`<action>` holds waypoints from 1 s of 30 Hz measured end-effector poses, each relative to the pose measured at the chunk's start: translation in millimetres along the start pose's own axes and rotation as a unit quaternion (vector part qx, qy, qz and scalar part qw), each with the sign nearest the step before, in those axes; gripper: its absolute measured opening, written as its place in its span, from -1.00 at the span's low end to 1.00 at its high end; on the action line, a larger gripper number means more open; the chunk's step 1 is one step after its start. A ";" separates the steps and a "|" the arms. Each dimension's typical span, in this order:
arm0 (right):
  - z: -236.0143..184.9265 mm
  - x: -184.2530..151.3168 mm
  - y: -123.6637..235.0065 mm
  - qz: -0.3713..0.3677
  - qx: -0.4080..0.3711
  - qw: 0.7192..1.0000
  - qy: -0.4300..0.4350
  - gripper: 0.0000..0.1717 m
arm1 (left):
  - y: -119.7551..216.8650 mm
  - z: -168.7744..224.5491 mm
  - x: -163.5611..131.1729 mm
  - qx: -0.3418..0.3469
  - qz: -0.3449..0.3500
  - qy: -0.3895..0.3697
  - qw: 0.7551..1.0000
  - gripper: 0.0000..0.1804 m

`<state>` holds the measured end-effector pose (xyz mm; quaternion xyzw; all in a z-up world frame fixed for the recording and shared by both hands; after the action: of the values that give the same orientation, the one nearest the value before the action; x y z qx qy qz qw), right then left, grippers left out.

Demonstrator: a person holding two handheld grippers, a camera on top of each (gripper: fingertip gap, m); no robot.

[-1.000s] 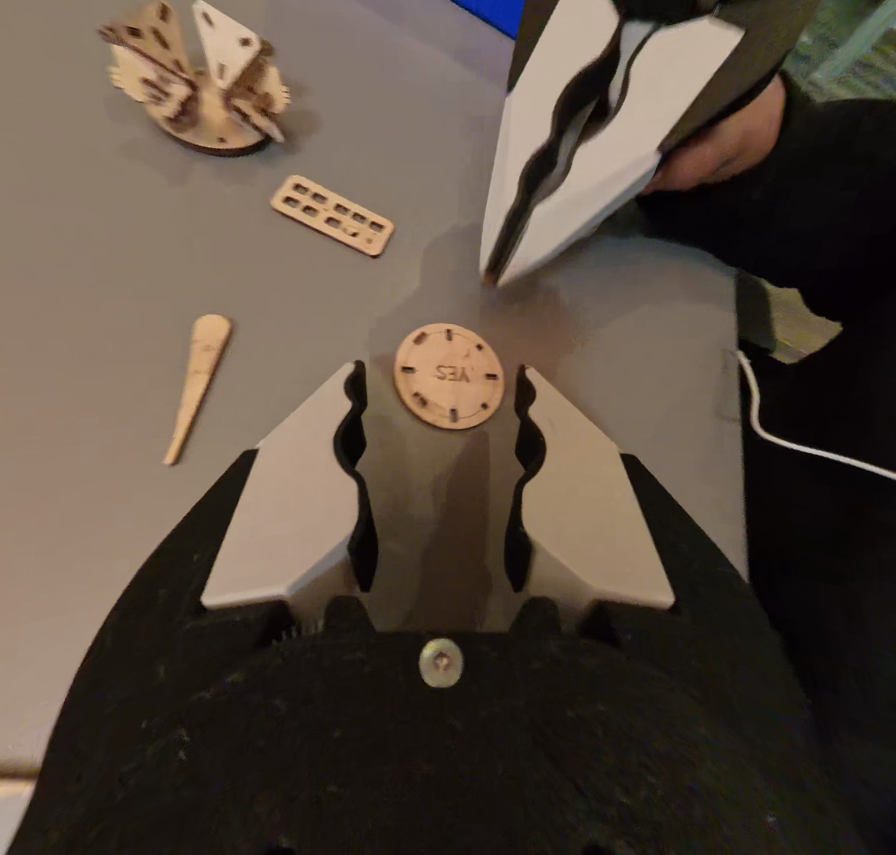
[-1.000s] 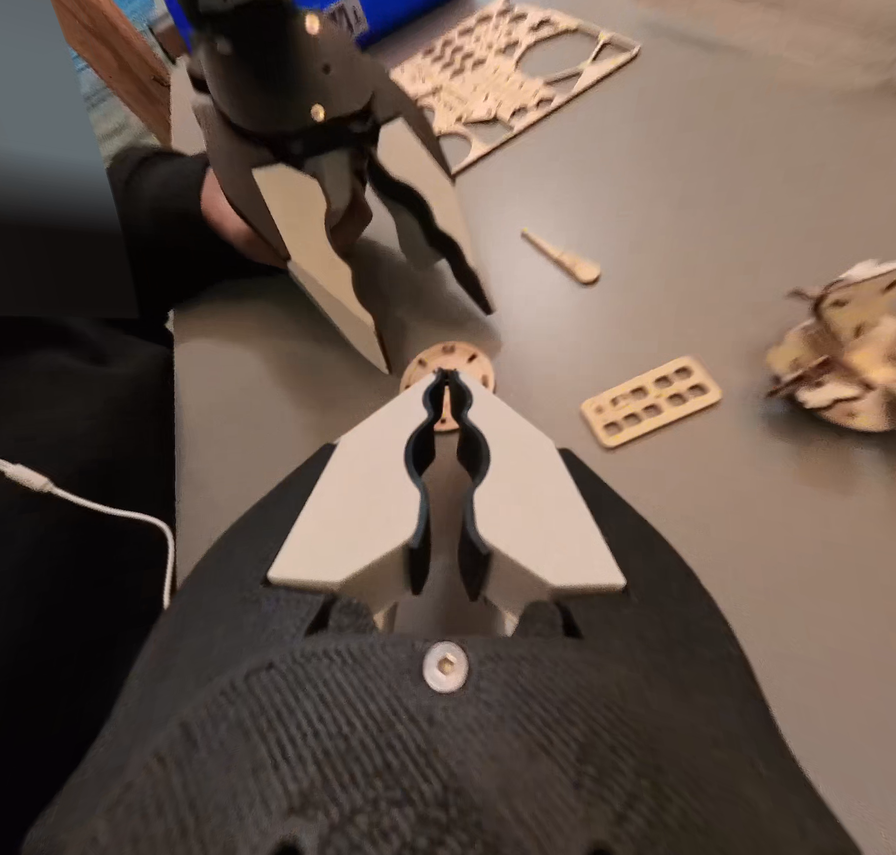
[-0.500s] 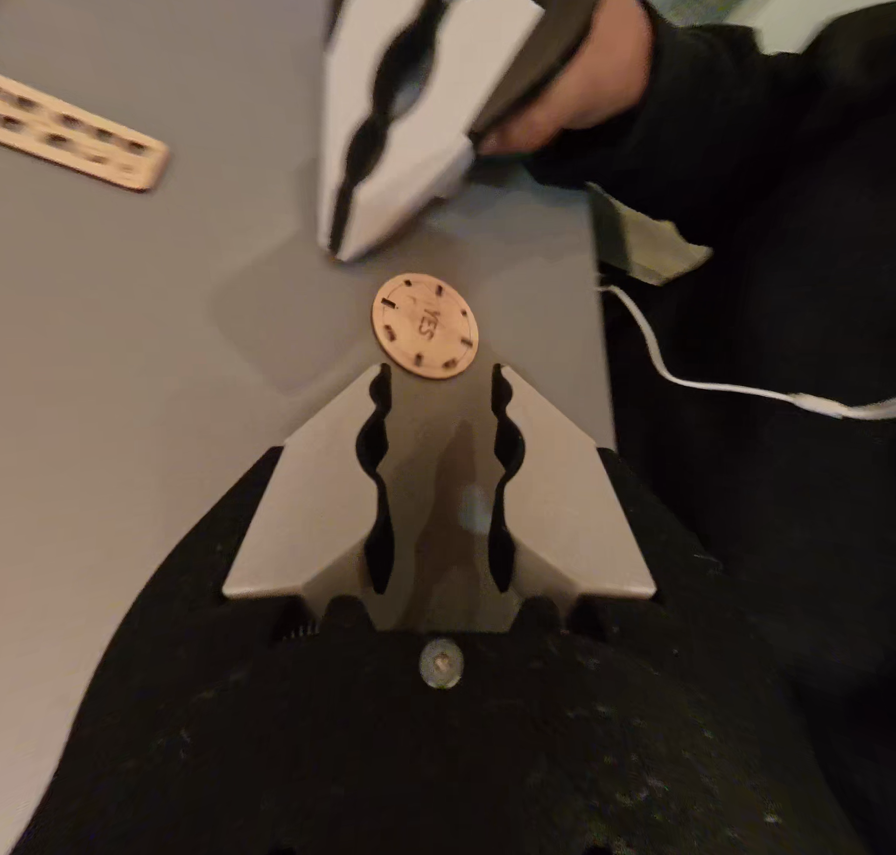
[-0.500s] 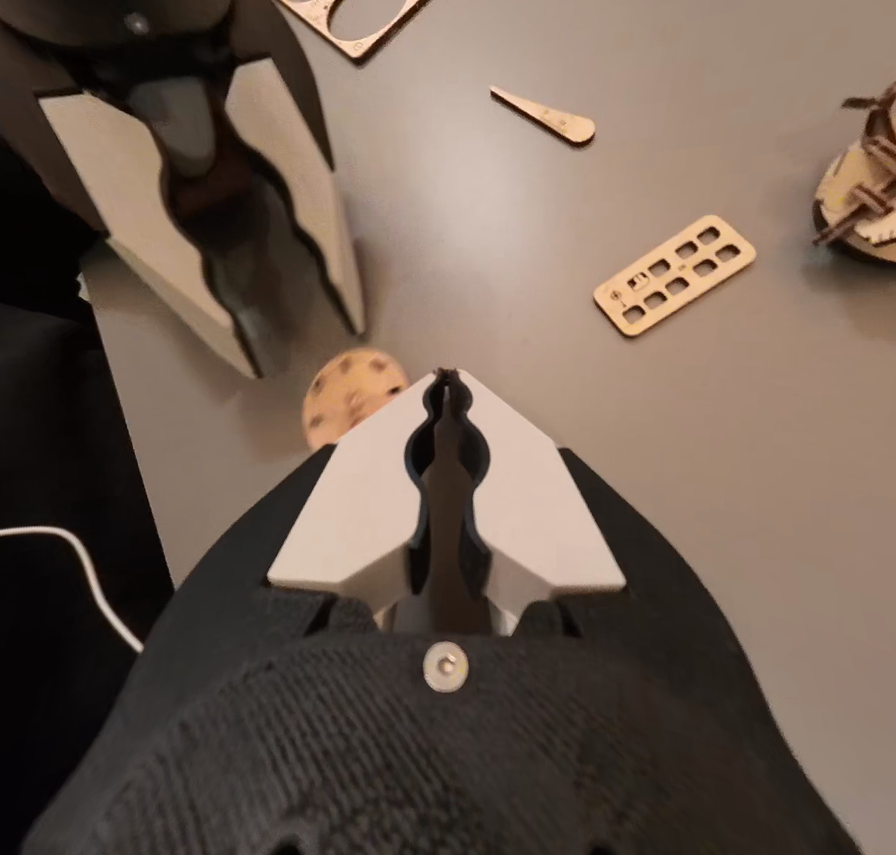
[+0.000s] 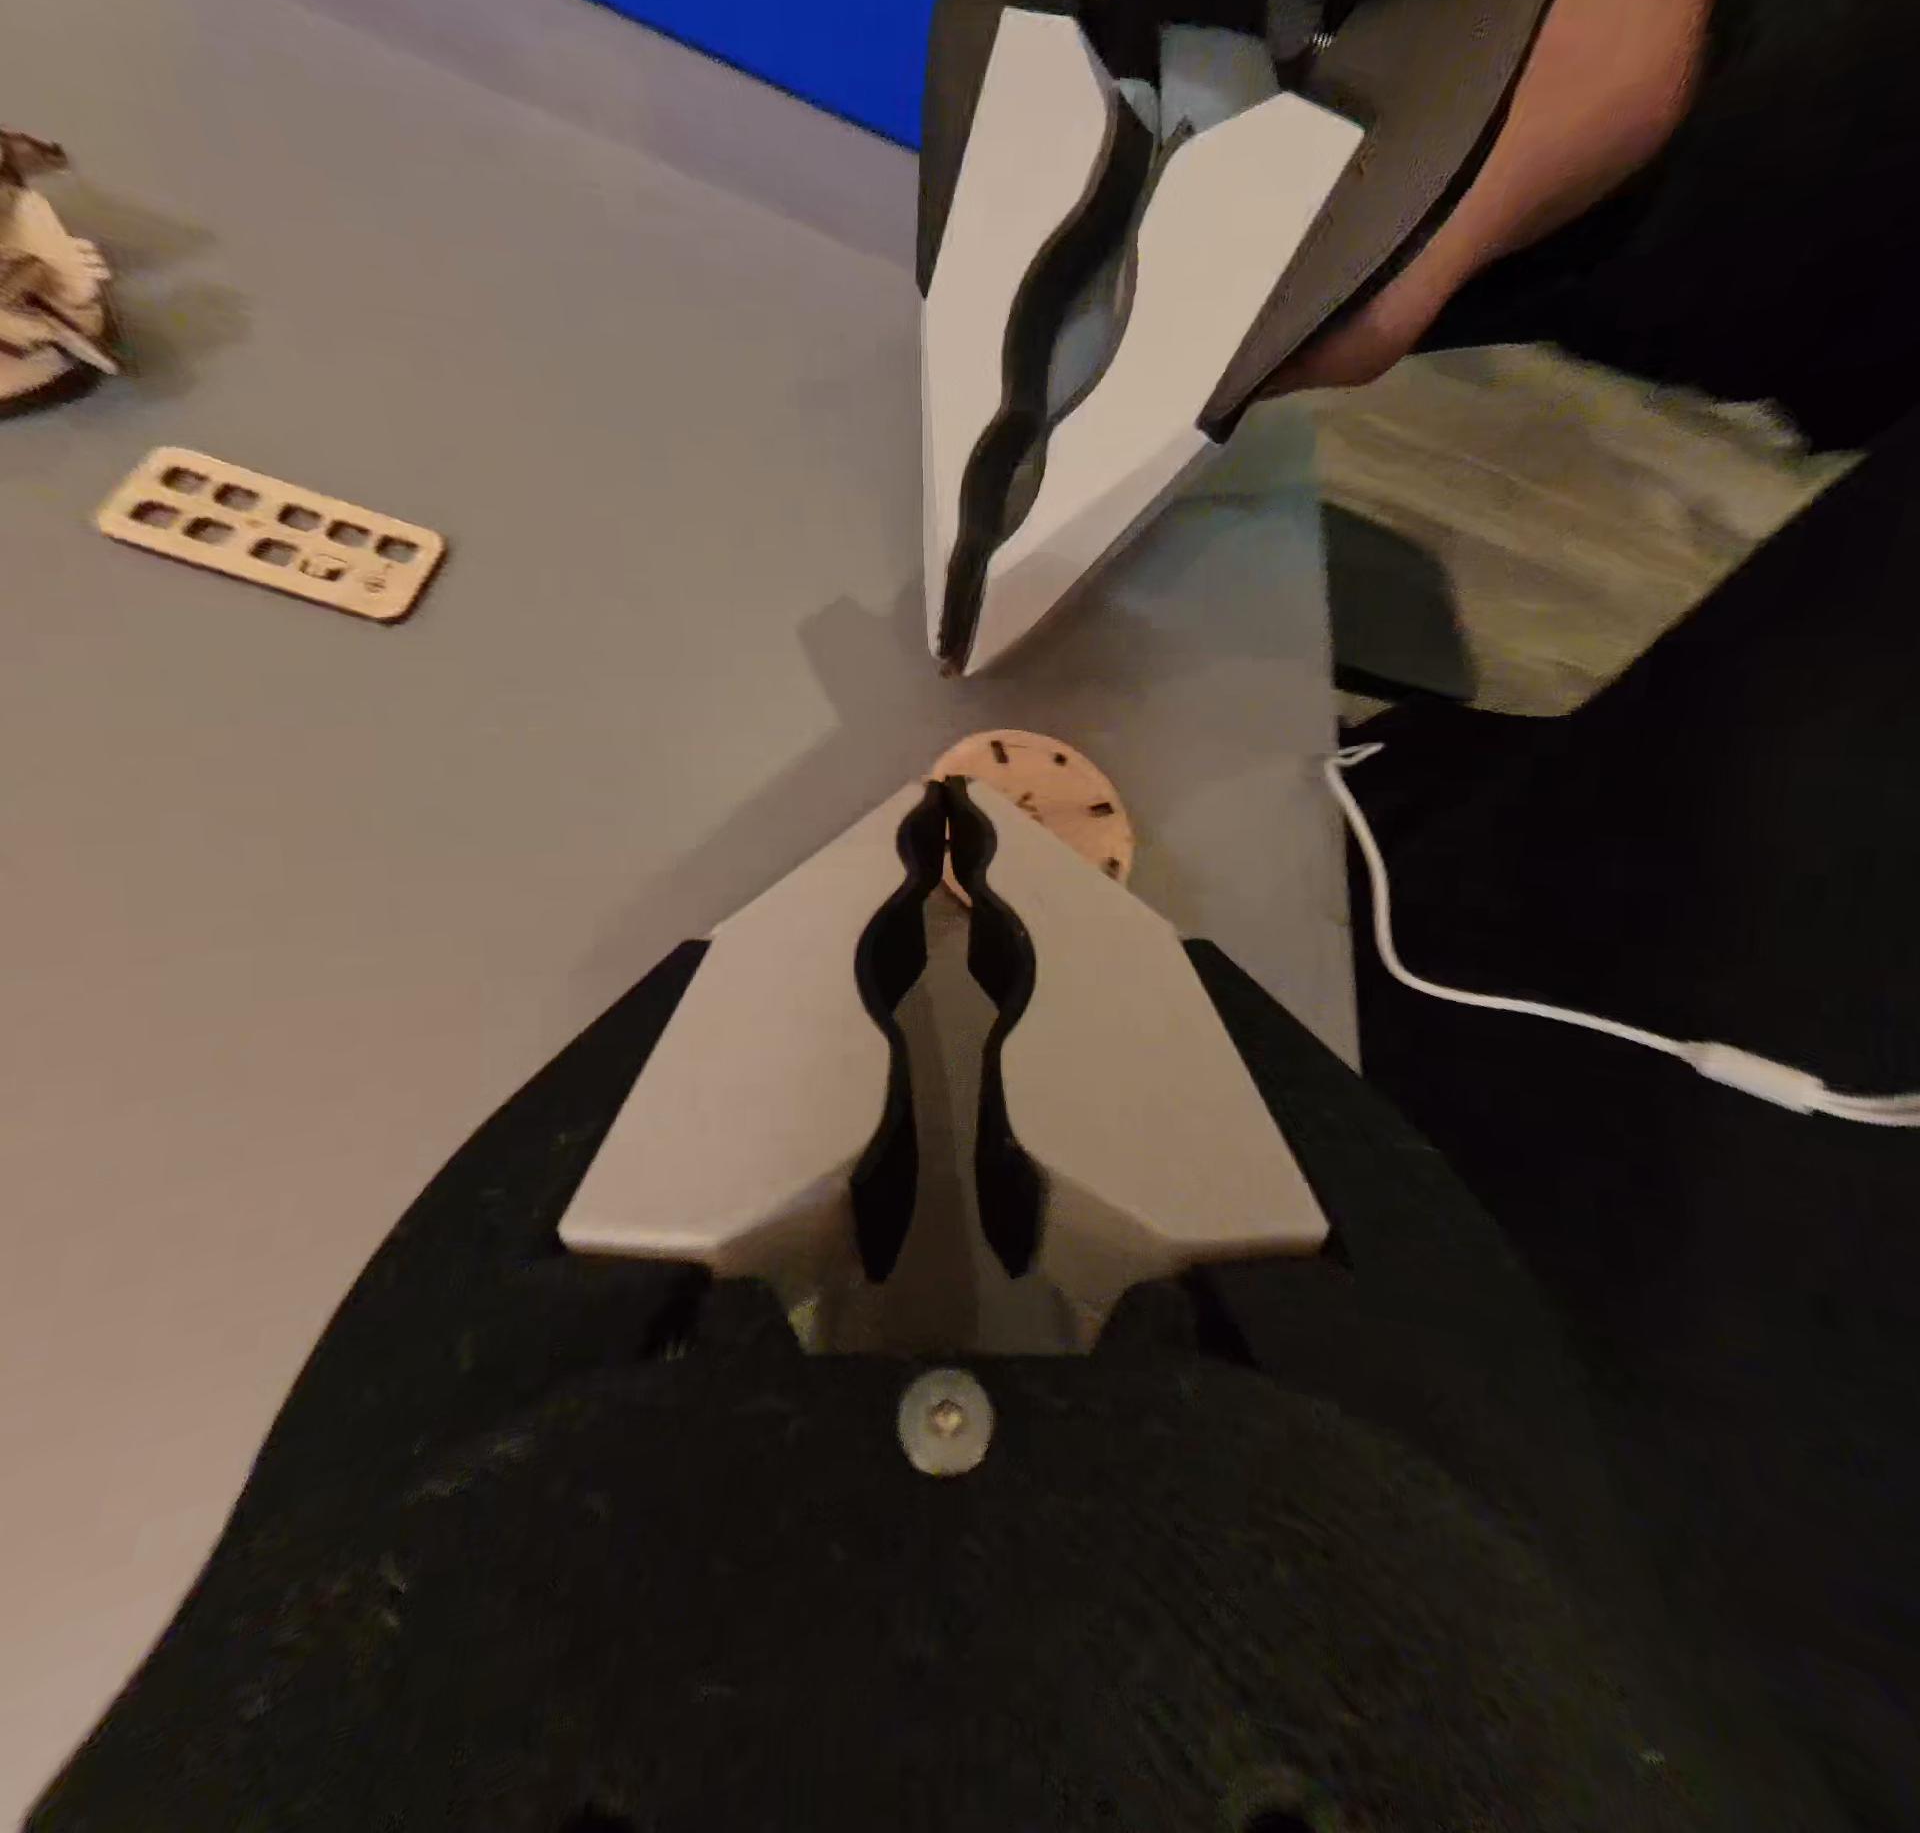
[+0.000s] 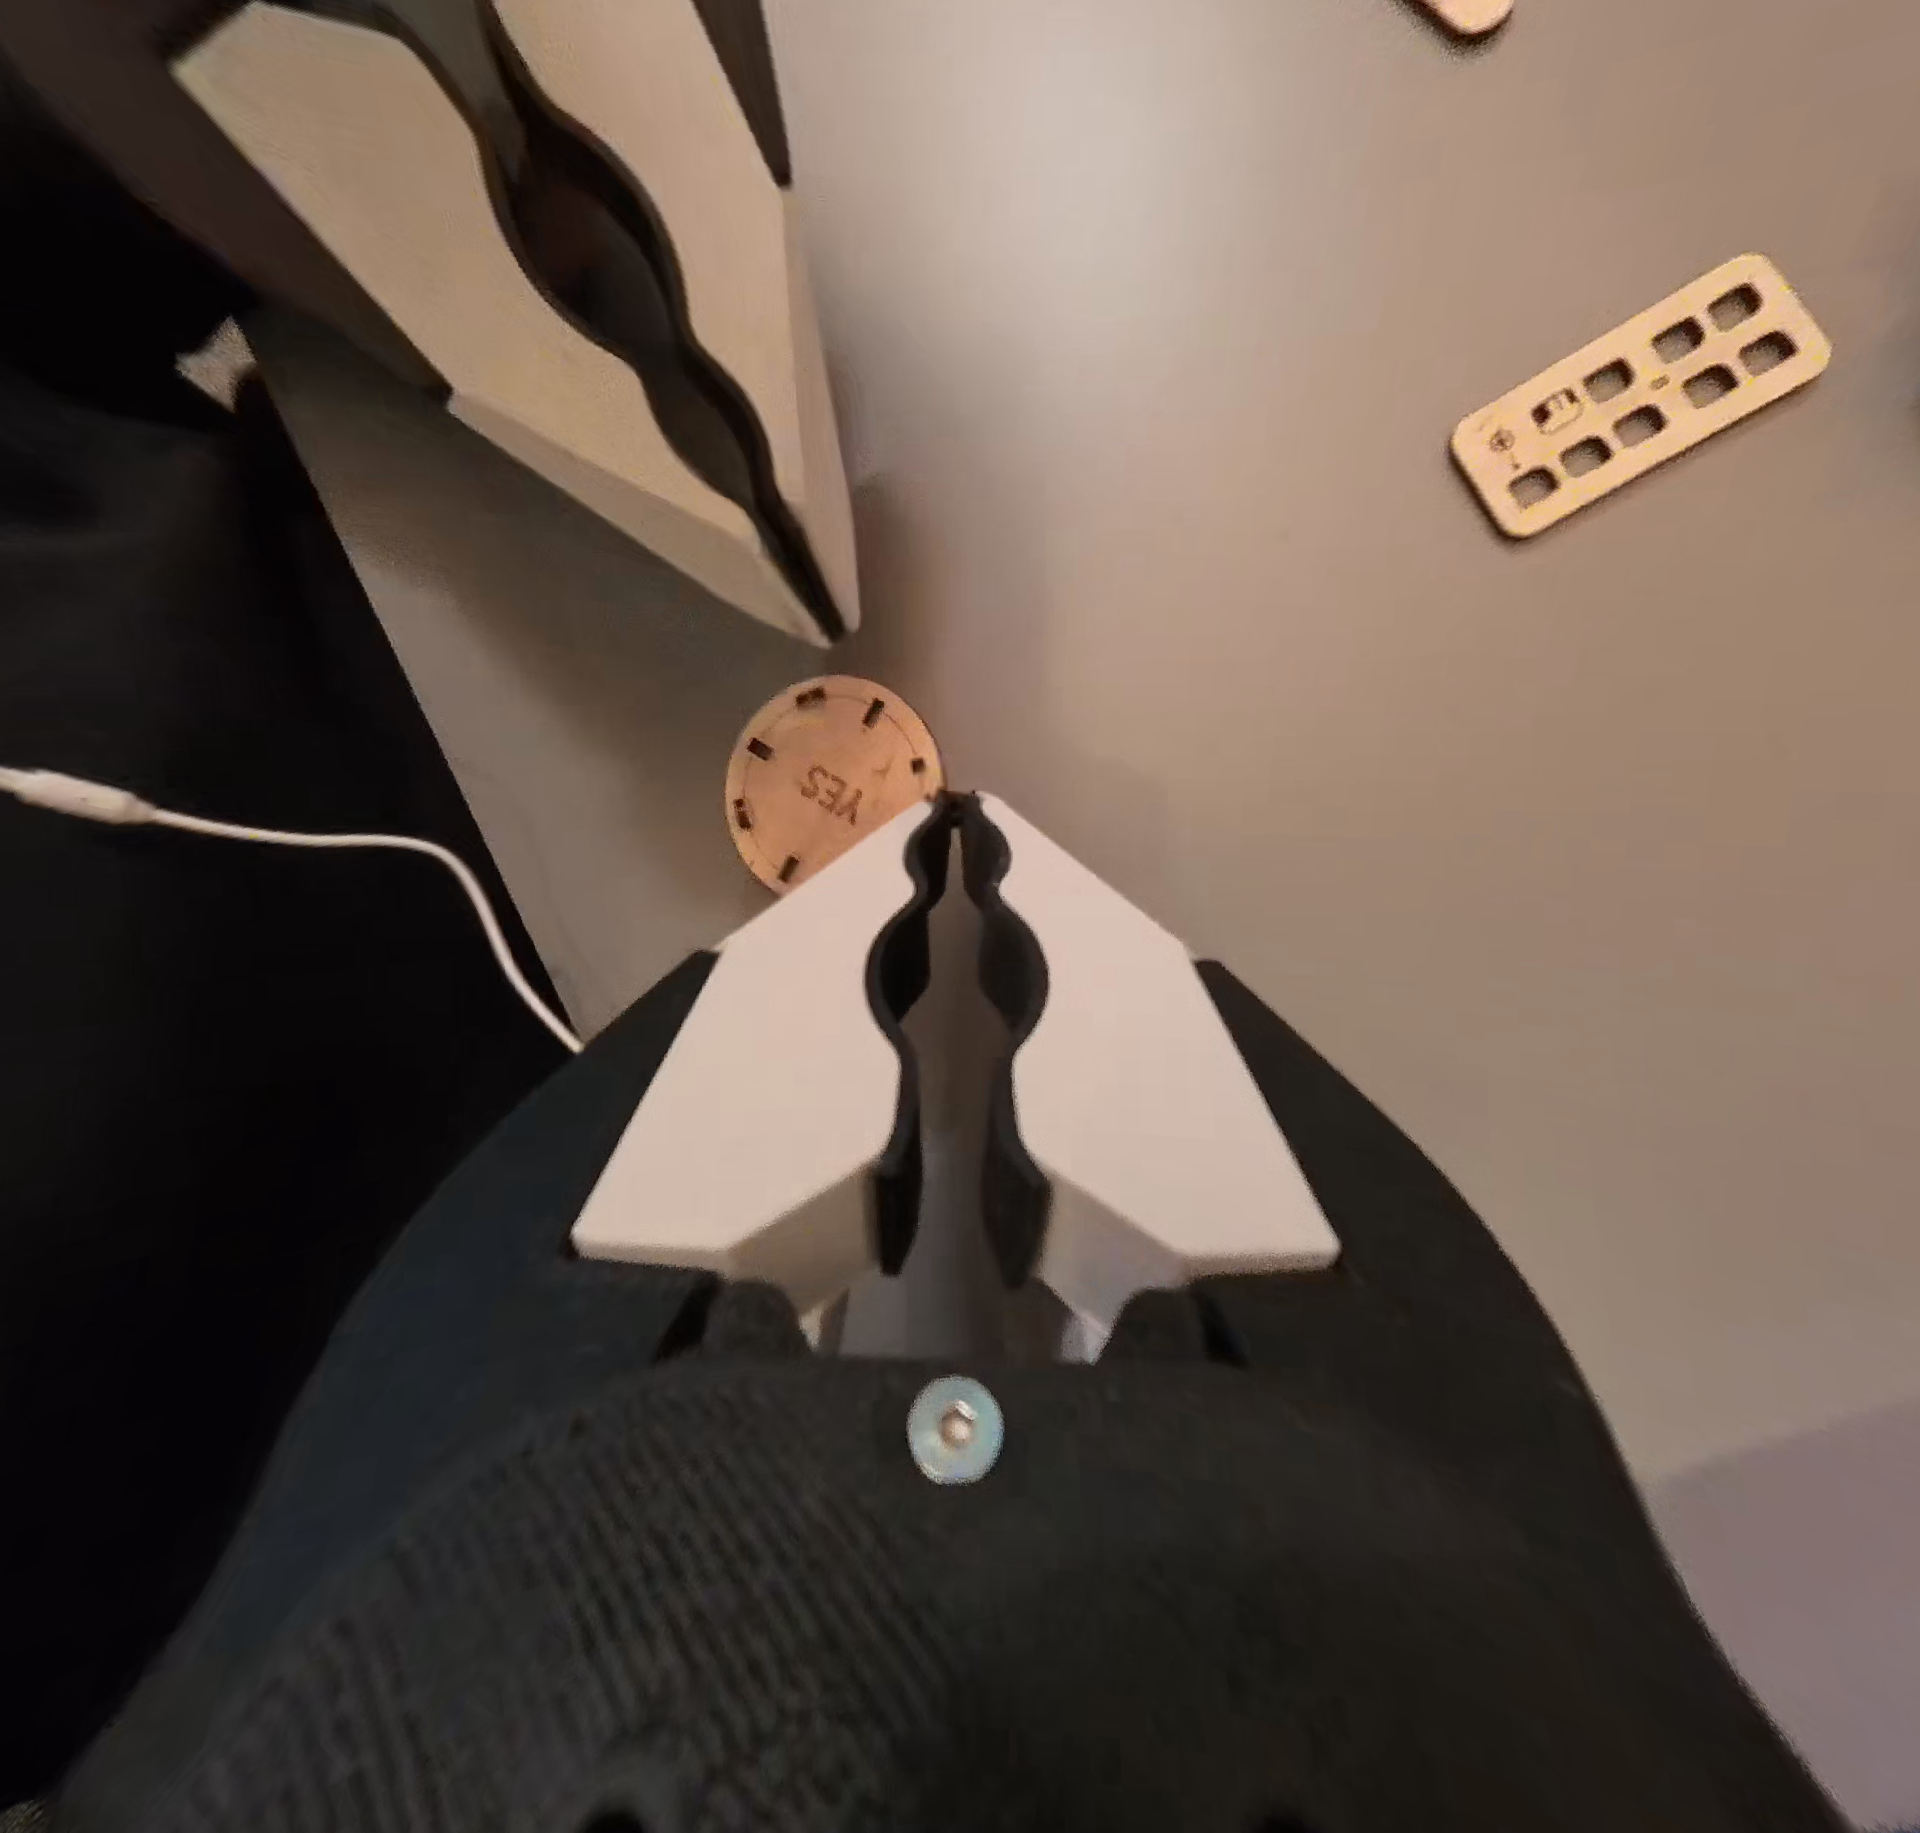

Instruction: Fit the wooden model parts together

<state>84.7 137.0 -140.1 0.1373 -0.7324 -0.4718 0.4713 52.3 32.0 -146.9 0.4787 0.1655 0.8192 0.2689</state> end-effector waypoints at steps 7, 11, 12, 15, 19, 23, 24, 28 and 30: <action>-0.4 10.1 -7.0 -0.036 0.025 0.999 0.010 -1.00 | -11.5 12.2 -11.5 0.028 -0.027 -0.017 0.999 -1.00; -8.1 12.3 -17.0 -0.083 0.013 0.995 0.046 -1.00 | -15.7 23.1 -14.0 0.074 -0.018 -0.040 0.996 -1.00; -9.0 12.1 -18.4 -0.092 0.010 0.994 0.053 -1.00 | -18.8 25.6 -14.5 0.102 -0.023 -0.058 0.993 -1.00; -8.1 9.9 -18.4 -0.108 0.000 0.992 0.069 -1.00 | -29.7 34.5 -21.1 0.159 -0.040 -0.107 0.981 -1.00; -9.1 12.7 -15.8 -0.101 0.008 0.993 0.064 -1.00 | -39.6 41.5 -27.1 0.190 -0.051 -0.127 0.972 -1.00; -11.4 15.5 -17.4 -0.120 0.009 0.990 0.068 -0.99 | -40.0 41.5 -27.2 0.206 -0.050 -0.134 0.968 -1.00; -12.2 16.3 -18.3 -0.125 0.011 0.990 0.068 -0.99 | -39.7 41.1 -27.4 0.209 -0.049 -0.136 0.967 -1.00; -11.6 21.1 -21.1 -0.138 0.010 0.988 0.073 -1.00 | -39.8 41.1 -28.1 0.211 -0.046 -0.148 0.965 -1.00; -10.0 21.5 -22.5 -0.151 0.009 0.986 0.076 -0.99 | -39.4 39.5 -28.0 0.204 -0.040 -0.145 0.967 -1.00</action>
<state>76.2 105.8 -145.4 0.2861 -0.6695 -0.5188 0.4481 109.0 47.3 -168.0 0.6300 0.3072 0.6788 0.2189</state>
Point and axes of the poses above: each gripper's, where its closed fingertips meet, y back along the fingers, x out of its top, z = x × y across the jaws, the point moved 6 cm from there along y, back along the fingers, and after that the axes turned 15 degrees about y, right-handed, at the moved point
